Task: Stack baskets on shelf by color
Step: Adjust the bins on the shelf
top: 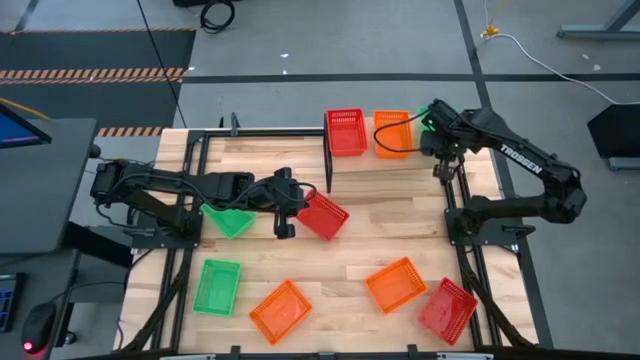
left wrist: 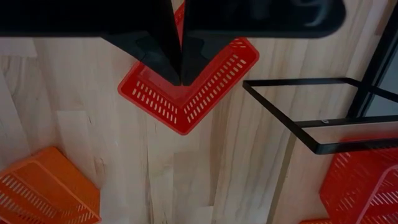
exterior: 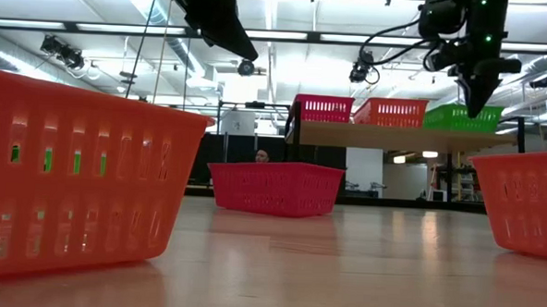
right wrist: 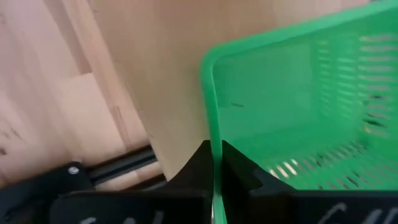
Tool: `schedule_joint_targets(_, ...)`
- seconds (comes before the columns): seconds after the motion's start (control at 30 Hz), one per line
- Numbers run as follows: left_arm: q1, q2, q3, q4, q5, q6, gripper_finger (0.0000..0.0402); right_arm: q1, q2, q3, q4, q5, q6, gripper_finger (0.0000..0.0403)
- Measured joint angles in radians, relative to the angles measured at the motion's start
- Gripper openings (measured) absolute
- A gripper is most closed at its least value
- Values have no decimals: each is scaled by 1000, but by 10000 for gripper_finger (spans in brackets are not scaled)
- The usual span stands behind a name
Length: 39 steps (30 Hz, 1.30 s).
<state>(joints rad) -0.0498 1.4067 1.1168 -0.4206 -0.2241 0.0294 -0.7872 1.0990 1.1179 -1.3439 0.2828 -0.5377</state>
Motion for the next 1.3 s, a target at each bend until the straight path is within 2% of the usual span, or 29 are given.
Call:
schedule_joint_targets(0.13,0,0,0,0,0,0,13,-1,-28,-1,-4,46,23,66)
schedule_joint_targets(0.3,0,0,0,0,0,0,16,8,-70,-1,-1,30,61,98)
schedule_joint_targets(0.57,0,0,0,0,0,-1,15,42,-122,-1,19,-84,173,101)
schedule_joint_targets(0.77,0,0,0,0,0,-6,15,102,-145,-1,69,-288,371,101)
schedule_joint_targets(0.87,0,0,0,1,0,-27,19,148,-148,-1,90,-358,415,101)
schedule_joint_targets(0.97,0,0,0,1,0,-48,19,184,-149,-1,83,-320,405,101)
schedule_joint_targets(1.17,0,0,0,1,0,-72,14,197,-151,-1,40,-107,377,101)
schedule_joint_targets(1.3,0,0,0,1,0,-77,18,192,-151,-1,19,-76,340,101)
